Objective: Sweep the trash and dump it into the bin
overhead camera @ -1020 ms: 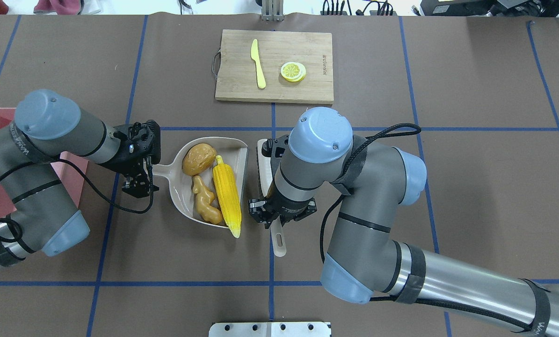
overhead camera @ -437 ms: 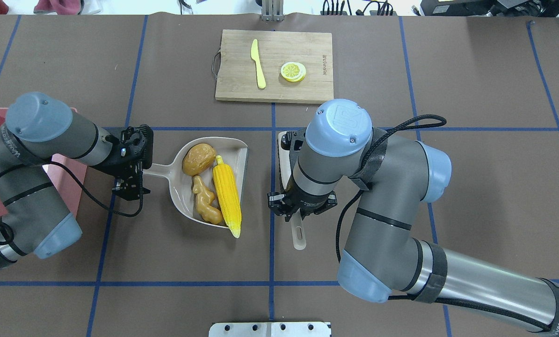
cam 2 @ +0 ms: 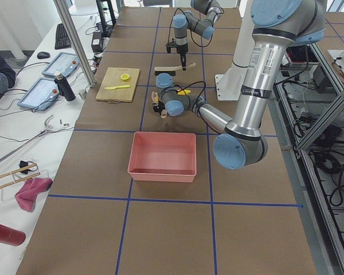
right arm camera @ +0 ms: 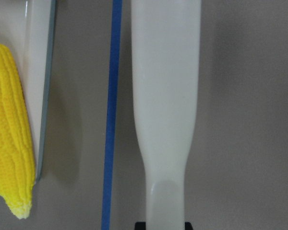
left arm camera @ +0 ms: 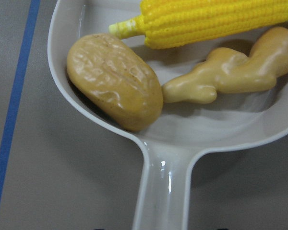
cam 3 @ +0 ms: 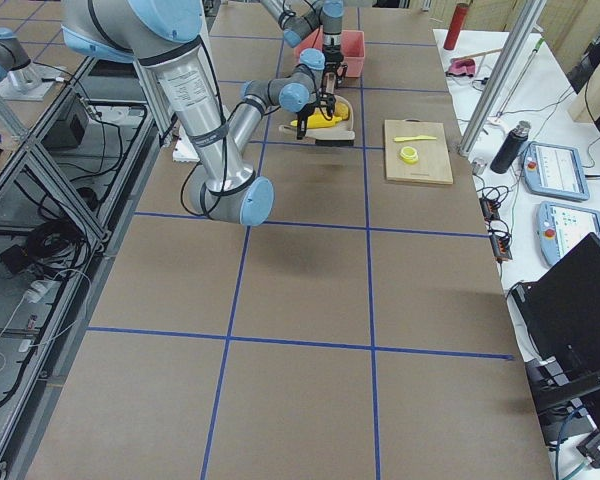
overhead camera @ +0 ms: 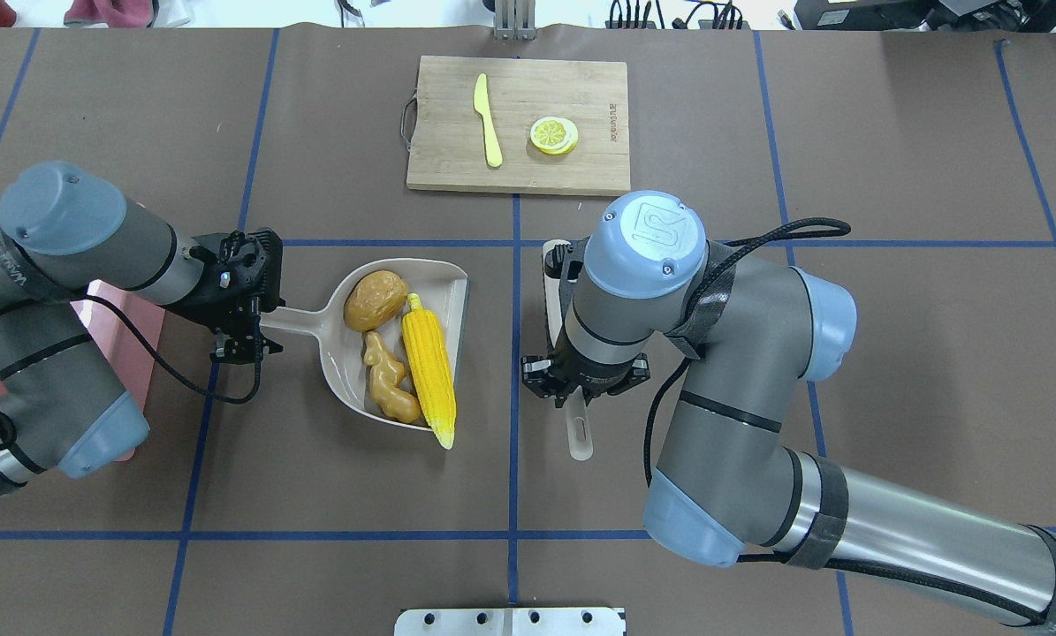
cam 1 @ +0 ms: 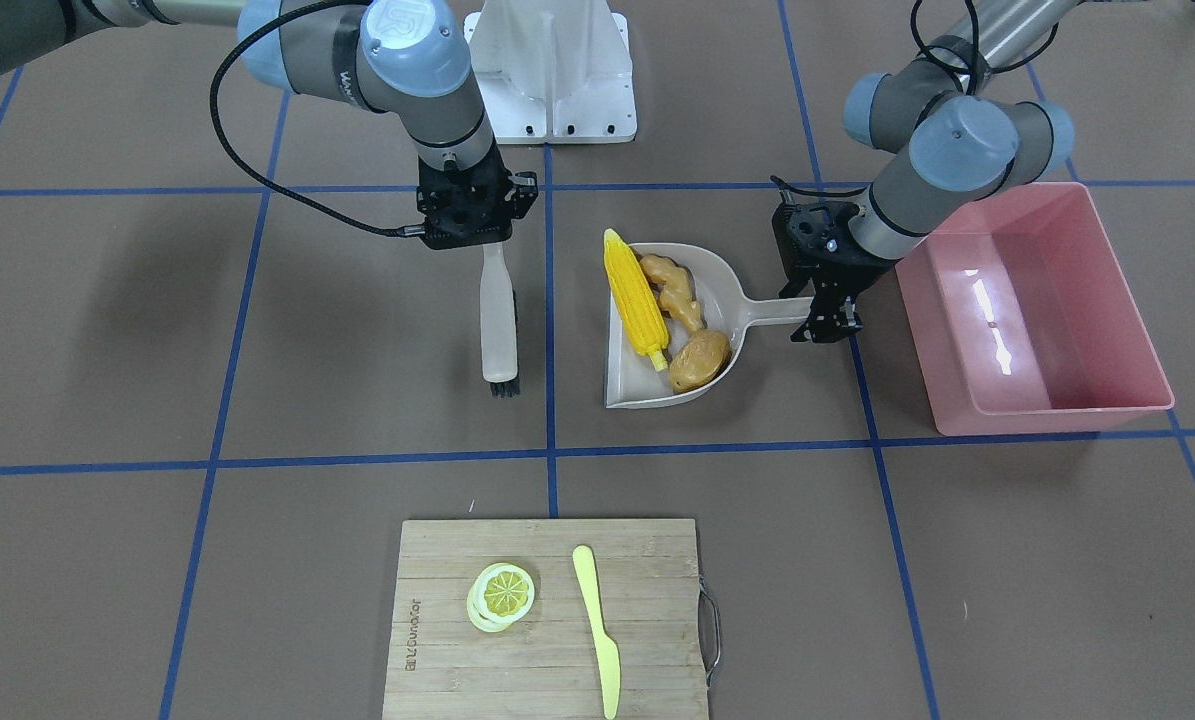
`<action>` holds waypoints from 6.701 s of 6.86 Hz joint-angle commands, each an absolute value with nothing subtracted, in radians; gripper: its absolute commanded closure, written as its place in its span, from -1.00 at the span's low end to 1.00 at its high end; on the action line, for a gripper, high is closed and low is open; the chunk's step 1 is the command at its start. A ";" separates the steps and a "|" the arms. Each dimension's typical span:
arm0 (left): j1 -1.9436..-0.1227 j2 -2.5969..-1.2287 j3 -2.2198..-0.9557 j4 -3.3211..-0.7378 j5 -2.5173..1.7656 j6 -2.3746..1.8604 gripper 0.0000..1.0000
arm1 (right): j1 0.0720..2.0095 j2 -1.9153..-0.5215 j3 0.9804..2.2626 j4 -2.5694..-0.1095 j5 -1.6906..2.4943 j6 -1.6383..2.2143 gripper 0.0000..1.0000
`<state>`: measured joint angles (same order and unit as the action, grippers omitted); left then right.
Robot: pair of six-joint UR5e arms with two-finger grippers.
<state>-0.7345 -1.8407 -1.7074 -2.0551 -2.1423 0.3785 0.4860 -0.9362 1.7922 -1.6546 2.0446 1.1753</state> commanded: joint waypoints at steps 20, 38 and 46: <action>-0.753 -1.839 -1.697 -2.054 -2.177 0.393 0.33 | 0.436 -0.804 1.555 -1.572 2.019 1.046 1.00; -0.756 -1.829 -1.703 -2.056 -2.177 0.387 0.28 | 0.422 -0.753 1.473 -1.286 2.068 1.185 1.00; -0.756 -1.819 -1.707 -2.056 -2.174 0.385 0.28 | 0.506 -0.776 1.436 -1.150 2.183 1.270 1.00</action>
